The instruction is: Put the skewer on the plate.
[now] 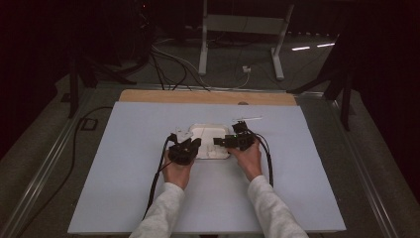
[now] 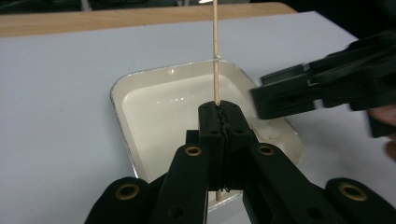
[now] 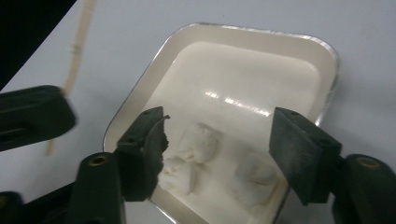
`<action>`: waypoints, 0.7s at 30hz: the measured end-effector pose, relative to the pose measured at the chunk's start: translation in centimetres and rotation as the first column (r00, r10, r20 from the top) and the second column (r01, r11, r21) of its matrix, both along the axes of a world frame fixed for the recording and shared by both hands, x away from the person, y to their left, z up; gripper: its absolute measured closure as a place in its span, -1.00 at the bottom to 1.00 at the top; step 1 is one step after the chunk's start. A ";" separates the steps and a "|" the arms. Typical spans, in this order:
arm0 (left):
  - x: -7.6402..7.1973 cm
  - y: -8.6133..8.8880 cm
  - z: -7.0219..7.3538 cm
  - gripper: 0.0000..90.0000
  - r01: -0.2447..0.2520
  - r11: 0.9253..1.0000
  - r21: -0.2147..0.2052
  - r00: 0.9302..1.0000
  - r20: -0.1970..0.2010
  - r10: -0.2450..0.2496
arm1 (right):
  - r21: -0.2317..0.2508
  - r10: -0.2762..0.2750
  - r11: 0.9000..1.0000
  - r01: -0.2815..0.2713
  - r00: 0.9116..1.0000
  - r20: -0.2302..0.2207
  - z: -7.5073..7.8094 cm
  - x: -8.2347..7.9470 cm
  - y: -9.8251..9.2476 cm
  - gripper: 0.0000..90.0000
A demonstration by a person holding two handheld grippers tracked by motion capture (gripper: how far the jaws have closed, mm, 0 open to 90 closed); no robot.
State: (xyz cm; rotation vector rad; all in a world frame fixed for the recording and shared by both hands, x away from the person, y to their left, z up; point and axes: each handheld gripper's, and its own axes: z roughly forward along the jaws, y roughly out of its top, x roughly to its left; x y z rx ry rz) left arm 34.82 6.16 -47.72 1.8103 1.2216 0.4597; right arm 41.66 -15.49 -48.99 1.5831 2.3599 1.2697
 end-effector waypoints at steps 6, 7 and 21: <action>1.0 -0.6 -1.1 1.00 -0.038 0.999 0.017 0.998 -0.050 0.039 | -0.011 -0.001 1.000 0.001 0.999 0.040 0.9 -0.7 -0.4 -0.35; 1.1 -0.7 -1.3 1.00 -0.043 0.999 0.020 0.997 -0.058 0.044 | -0.011 0.002 1.000 -0.002 0.999 0.046 1.1 -0.8 -0.5 -0.36; 2.4 -1.3 -3.8 0.99 -0.120 0.990 0.080 0.976 -0.175 0.132 | -0.002 0.016 1.000 -0.016 0.996 0.093 2.6 -1.6 -1.1 -0.36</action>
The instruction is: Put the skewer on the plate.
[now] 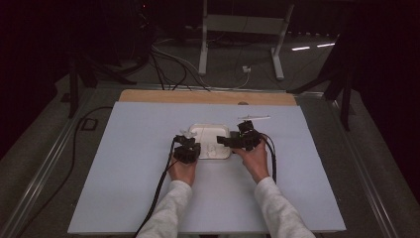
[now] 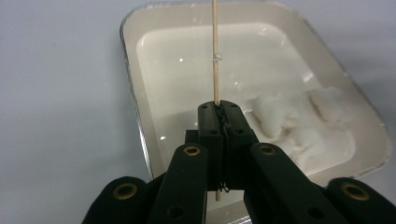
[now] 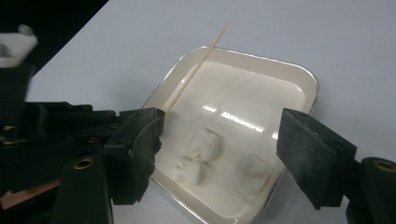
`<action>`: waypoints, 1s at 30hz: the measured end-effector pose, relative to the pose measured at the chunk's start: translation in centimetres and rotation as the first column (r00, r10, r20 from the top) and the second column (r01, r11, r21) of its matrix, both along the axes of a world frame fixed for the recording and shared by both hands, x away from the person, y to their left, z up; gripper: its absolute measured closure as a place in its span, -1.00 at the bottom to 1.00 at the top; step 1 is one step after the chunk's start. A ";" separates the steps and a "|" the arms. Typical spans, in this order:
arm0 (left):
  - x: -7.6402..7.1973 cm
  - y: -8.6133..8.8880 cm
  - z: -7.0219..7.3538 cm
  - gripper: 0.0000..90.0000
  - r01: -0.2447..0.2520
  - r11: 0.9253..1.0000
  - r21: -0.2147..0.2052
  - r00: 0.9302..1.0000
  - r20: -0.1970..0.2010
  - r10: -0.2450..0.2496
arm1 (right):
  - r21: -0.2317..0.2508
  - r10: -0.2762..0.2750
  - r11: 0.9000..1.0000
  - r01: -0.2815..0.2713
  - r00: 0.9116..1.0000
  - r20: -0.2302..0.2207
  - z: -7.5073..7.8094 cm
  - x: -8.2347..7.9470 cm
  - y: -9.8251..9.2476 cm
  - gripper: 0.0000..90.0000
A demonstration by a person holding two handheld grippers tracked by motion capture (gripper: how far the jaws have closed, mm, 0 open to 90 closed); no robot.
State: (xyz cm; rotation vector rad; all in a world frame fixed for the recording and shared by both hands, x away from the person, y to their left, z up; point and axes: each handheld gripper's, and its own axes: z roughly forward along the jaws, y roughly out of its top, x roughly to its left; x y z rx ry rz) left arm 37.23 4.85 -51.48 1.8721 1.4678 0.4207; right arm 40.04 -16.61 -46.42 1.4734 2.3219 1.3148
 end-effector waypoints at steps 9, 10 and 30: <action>-0.2 0.8 0.7 -0.12 0.008 0.997 -0.082 1.000 0.025 -0.006 | 0.002 0.006 1.000 -0.006 1.000 0.009 0.4 -0.5 -0.7 -0.46; -0.3 1.0 0.9 -0.22 0.009 0.997 -0.076 0.999 0.037 -0.006 | 0.005 0.010 1.000 -0.010 1.000 0.014 0.4 -0.5 -0.8 -0.47; -5.2 9.5 6.6 -0.99 0.152 0.975 -0.165 0.952 0.288 -0.099 | -0.017 0.033 0.999 -0.031 0.993 0.111 1.4 -4.0 -3.6 -0.89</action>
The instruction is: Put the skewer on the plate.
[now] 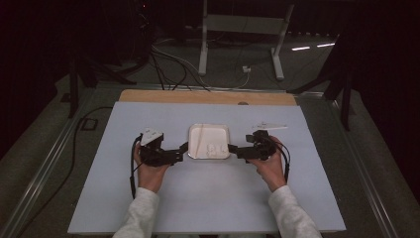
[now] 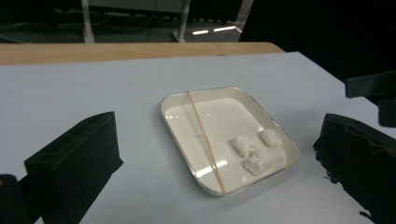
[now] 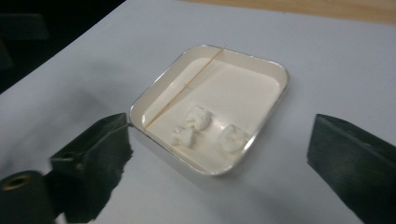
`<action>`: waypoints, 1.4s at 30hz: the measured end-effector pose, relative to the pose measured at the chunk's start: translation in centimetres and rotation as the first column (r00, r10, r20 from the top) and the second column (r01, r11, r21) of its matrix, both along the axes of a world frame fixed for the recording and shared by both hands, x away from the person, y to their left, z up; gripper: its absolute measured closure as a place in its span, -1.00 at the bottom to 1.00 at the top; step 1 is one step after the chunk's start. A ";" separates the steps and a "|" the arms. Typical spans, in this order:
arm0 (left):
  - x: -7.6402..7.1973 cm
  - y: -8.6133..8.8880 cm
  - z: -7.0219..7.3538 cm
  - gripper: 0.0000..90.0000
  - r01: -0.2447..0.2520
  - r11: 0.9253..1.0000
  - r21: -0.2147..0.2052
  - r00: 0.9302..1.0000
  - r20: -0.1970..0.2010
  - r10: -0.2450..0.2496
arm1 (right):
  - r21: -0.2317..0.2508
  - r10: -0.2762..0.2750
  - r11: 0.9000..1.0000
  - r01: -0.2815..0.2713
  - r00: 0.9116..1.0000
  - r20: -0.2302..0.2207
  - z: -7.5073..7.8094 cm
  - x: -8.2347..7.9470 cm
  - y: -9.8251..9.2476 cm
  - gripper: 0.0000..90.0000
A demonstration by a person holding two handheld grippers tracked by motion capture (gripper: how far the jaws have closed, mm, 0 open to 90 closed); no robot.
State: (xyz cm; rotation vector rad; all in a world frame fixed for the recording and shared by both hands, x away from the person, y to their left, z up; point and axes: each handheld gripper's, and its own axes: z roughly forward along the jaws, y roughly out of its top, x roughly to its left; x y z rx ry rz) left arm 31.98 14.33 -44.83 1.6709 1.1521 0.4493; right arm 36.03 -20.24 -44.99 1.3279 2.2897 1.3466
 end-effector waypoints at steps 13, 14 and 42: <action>-3.5 5.4 0.4 -0.99 -0.036 0.998 0.048 0.996 0.086 0.032 | -0.051 -0.004 0.999 0.009 0.994 0.109 -0.1 -3.5 -3.9 -0.97; -3.8 5.8 0.4 -0.99 -0.042 0.998 0.041 0.995 0.095 0.038 | -0.052 -0.006 0.999 0.011 0.994 0.113 -0.3 -3.8 -4.1 -0.97; -7.0 8.3 -1.9 -0.98 -0.111 0.991 0.073 0.980 0.175 0.097 | 0.023 -0.160 0.987 0.159 0.963 0.216 -3.3 -9.2 -10.4 -1.00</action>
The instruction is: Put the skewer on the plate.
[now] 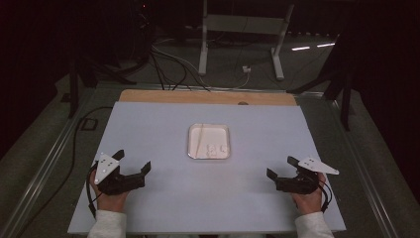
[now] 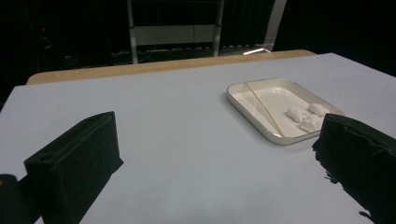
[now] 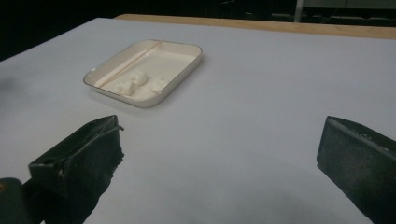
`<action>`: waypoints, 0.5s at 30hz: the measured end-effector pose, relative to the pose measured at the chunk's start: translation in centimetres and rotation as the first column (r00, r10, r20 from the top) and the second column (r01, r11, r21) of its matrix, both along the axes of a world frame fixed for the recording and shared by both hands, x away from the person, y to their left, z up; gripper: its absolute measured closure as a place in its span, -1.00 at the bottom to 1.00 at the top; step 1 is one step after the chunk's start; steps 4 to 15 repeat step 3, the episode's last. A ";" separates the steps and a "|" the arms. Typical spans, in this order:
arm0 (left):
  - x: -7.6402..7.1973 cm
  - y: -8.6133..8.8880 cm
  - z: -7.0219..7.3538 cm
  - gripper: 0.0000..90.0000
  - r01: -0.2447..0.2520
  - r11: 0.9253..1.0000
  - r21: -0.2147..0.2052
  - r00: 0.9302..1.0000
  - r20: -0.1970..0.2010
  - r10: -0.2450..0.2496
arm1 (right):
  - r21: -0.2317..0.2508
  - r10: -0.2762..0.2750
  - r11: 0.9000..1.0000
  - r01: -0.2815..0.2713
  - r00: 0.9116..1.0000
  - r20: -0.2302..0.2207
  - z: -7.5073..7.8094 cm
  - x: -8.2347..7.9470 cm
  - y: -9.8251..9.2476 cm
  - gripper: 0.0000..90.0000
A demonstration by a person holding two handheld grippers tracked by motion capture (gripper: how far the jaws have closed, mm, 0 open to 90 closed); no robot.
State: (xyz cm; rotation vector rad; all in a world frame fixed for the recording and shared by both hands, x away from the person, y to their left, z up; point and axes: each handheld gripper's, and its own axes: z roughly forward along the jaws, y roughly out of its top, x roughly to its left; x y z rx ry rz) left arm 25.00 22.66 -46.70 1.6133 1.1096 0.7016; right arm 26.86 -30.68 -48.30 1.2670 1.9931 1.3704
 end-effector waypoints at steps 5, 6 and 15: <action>0.0 0.1 -0.1 -0.99 -0.013 1.000 0.001 1.000 -0.002 0.013 | -0.033 -0.003 0.999 0.003 1.000 -0.007 -0.3 0.1 -0.1 -1.00; 0.0 0.1 -0.1 -0.99 -0.013 1.000 0.001 1.000 -0.002 0.013 | -0.033 -0.003 0.999 0.003 1.000 -0.007 -0.3 0.1 -0.1 -1.00; 0.0 0.1 -0.1 -0.99 -0.013 1.000 0.001 1.000 -0.002 0.013 | -0.033 -0.003 0.999 0.003 1.000 -0.007 -0.3 0.1 -0.1 -1.00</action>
